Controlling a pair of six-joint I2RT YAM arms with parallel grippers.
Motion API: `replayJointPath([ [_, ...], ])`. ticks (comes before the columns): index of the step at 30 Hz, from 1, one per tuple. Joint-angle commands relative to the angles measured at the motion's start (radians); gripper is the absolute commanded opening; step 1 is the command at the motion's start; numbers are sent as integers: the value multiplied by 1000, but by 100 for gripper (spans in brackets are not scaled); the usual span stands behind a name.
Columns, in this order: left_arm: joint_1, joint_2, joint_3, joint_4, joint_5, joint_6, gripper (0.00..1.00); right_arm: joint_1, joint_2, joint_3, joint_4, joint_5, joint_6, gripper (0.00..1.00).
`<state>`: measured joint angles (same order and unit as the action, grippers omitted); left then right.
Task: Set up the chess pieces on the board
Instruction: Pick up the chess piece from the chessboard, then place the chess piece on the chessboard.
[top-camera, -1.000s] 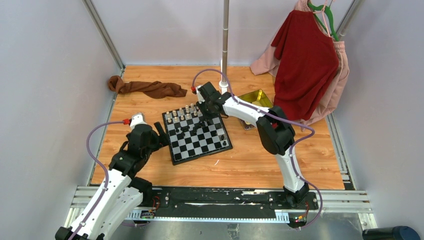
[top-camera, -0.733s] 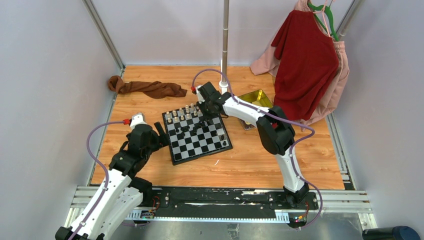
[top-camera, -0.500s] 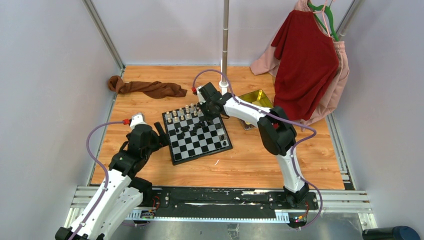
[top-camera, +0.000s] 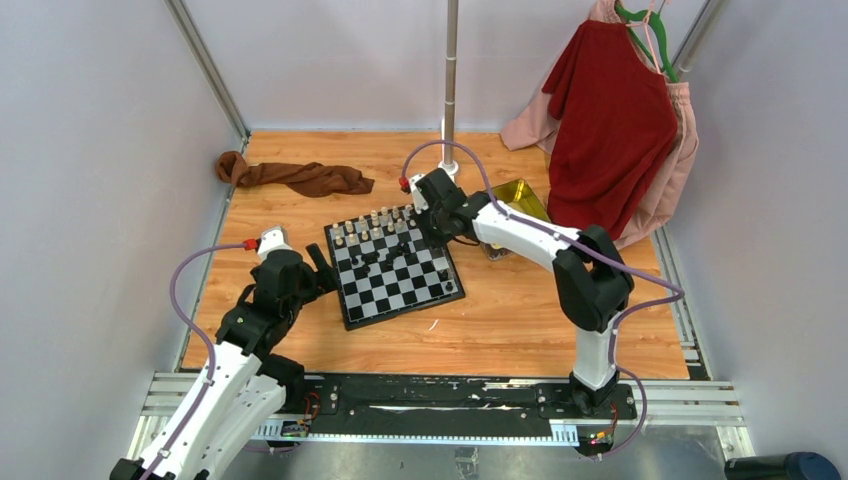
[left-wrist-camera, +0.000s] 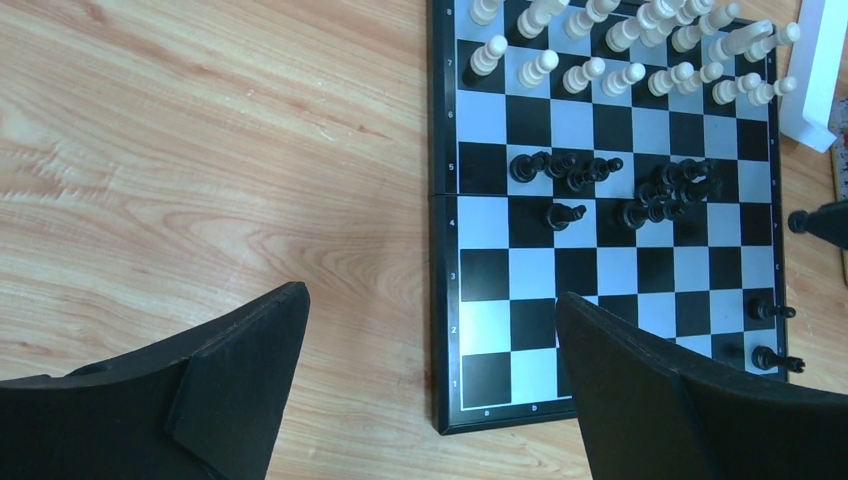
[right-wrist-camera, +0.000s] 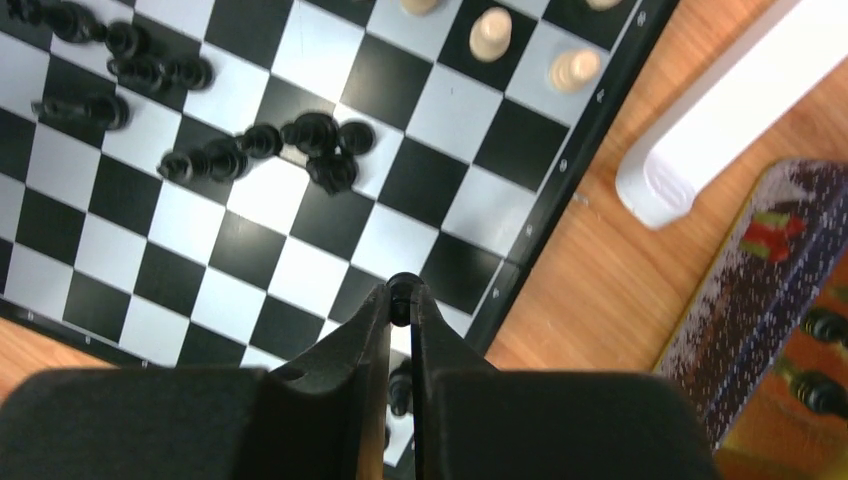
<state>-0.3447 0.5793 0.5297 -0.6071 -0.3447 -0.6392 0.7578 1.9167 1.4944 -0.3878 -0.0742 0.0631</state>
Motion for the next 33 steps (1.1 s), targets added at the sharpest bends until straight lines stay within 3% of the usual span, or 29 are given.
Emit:
replayJointPath([
  [1, -8, -15, -9, 1, -17, 1, 100, 20, -80, -85, -2, 21, 19, 0],
  [16, -8, -28, -13, 7, -11, 2, 100, 127, -134, -218, 21, 62, 57, 0],
  [33, -8, -28, -14, 9, -5, 3, 100, 134, -110, -252, 41, 104, 62, 0],
])
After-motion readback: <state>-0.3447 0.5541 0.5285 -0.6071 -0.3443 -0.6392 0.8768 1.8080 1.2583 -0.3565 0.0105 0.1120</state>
